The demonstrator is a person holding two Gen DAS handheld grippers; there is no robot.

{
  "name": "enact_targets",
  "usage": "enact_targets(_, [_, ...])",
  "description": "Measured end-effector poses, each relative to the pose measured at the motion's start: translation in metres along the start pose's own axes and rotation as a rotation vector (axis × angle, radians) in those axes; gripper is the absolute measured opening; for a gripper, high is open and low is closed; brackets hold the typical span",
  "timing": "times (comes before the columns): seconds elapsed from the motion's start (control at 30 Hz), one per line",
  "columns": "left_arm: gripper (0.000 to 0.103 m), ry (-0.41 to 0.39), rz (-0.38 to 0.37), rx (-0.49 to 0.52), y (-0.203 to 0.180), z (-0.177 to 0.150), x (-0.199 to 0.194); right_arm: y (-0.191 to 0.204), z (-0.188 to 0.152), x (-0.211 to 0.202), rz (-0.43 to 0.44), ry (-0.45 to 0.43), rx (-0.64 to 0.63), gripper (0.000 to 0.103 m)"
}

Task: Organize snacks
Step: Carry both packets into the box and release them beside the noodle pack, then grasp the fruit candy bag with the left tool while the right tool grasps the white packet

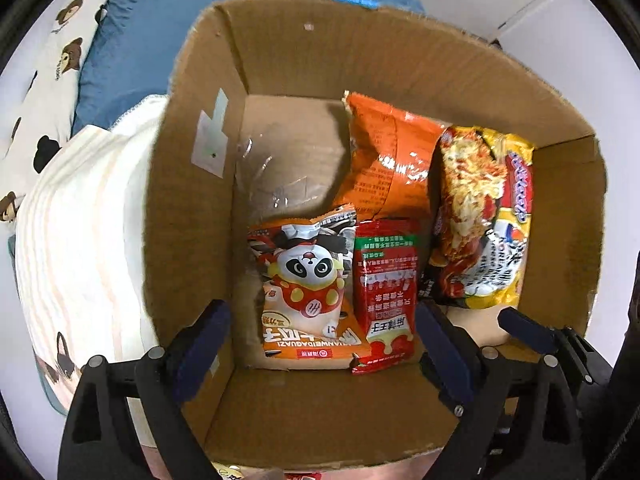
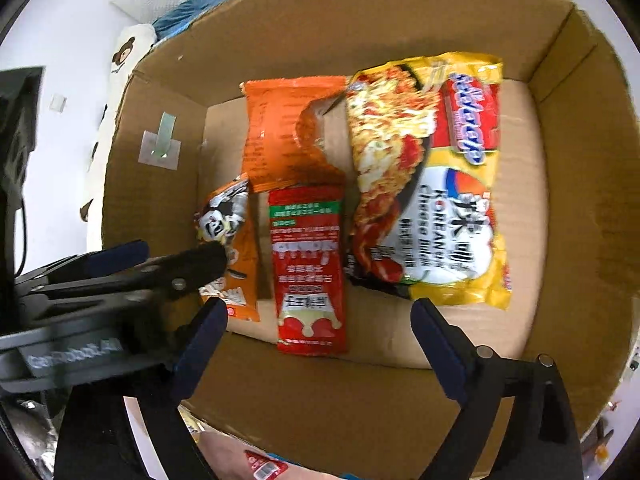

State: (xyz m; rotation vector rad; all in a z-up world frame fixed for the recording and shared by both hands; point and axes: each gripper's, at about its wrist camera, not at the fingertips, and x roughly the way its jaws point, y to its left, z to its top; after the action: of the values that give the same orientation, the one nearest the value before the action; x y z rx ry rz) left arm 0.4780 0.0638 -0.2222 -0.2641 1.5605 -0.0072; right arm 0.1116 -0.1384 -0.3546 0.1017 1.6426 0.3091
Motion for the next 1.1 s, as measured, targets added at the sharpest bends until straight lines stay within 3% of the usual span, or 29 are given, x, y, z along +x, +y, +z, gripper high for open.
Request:
enact_targets(0.4, [0.095,-0.302,0.063,0.069,-0.003,-0.059,-0.063,-0.017,-0.053,-0.081,-0.125,-0.205,-0.02,0.095])
enact_targets(0.63, [0.095,-0.417,0.077,0.094,-0.006,-0.096,-0.09,-0.02,-0.088,-0.1,-0.158,-0.3,-0.017,0.095])
enact_targets(0.9, [0.095,-0.488,0.052,0.059,0.0,-0.148,-0.111,-0.024,-0.131,-0.135,-0.111,-0.38,0.009,0.095])
enact_targets(1.1, [0.094,-0.439,0.088,0.034,0.011,-0.183,-0.081,-0.034,-0.165,-0.112,0.006,-0.307,0.042,0.095])
